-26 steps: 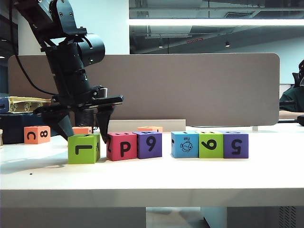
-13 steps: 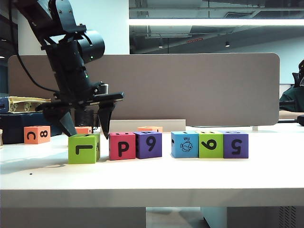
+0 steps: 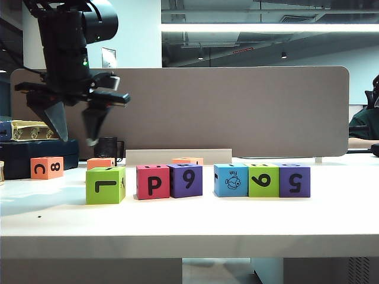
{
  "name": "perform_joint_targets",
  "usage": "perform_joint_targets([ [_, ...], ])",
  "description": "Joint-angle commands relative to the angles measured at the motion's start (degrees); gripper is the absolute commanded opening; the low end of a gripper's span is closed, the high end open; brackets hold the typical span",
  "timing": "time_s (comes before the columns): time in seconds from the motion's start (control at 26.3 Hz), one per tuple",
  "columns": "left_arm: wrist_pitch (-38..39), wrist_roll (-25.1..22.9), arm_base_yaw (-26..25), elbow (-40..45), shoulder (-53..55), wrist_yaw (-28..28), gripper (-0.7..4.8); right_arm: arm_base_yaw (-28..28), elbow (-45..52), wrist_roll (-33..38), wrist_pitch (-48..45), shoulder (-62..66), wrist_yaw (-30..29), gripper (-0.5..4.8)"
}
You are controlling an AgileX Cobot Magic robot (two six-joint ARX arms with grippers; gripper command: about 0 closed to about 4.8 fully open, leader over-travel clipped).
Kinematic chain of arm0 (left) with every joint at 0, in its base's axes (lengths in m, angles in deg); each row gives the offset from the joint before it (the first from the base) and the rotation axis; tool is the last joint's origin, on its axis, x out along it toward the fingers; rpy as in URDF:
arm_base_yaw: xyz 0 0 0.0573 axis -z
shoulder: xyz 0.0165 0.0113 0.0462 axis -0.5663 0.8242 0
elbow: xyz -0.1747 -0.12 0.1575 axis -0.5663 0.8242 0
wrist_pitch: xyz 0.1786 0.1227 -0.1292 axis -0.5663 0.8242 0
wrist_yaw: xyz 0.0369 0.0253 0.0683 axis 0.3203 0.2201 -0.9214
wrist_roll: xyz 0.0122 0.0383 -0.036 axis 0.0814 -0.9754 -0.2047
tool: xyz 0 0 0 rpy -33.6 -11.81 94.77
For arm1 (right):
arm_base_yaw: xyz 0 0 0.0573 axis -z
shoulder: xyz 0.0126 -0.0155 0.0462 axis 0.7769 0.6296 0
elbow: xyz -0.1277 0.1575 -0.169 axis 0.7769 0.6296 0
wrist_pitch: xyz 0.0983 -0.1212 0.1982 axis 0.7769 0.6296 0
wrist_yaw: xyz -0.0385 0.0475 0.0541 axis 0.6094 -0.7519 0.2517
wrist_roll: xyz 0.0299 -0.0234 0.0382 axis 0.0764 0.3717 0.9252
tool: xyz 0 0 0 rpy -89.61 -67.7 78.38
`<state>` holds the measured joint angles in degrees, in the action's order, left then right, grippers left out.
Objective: Select the appropriate blocks from the scattered letter blocks on the table and arrange them in a row to spell out "TURING".
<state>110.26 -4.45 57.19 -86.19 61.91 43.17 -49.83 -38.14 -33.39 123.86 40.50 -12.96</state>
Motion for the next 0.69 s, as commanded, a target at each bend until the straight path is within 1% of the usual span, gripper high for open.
perform_joint_targets([
  [0.04, 2.14, -0.63, 0.0, 0.44, 0.33, -0.31, 1.89, 0.02, -0.22, 0.0, -0.92, -0.61, -0.09, -0.01],
  [0.08, 1.92, -0.63, 0.0, 0.79, 0.35, -0.22, 1.63, 0.0, -0.22, -0.02, -0.92, -0.61, -0.07, -0.01],
  [0.15, 1.03, -0.61, 0.0, 1.79, 0.35, -0.11, 0.81, 0.02, -0.22, 0.0, -0.92, -0.61, -0.07, -0.01],
  [0.19, 0.55, -0.59, 0.0, 2.36, 0.37, 0.04, 0.53, 0.02, -0.22, 0.0, -0.94, -0.61, -0.07, -0.01],
  [0.34, -0.81, -0.42, 0.0, 5.05, 0.72, 1.16, 0.47, 0.02, -0.22, 0.0, -0.96, -0.61, -0.09, -0.01],
  [0.53, -5.66, 0.33, 0.02, 9.62, 1.05, 5.33, 0.47, -0.04, -0.22, -0.02, -0.94, -0.61, -0.11, -0.01],
  [0.69, -7.21, 0.55, 0.02, 11.02, 1.31, 5.42, 0.47, -0.04, -0.22, -0.02, -1.01, -0.59, -1.77, -0.01],
])
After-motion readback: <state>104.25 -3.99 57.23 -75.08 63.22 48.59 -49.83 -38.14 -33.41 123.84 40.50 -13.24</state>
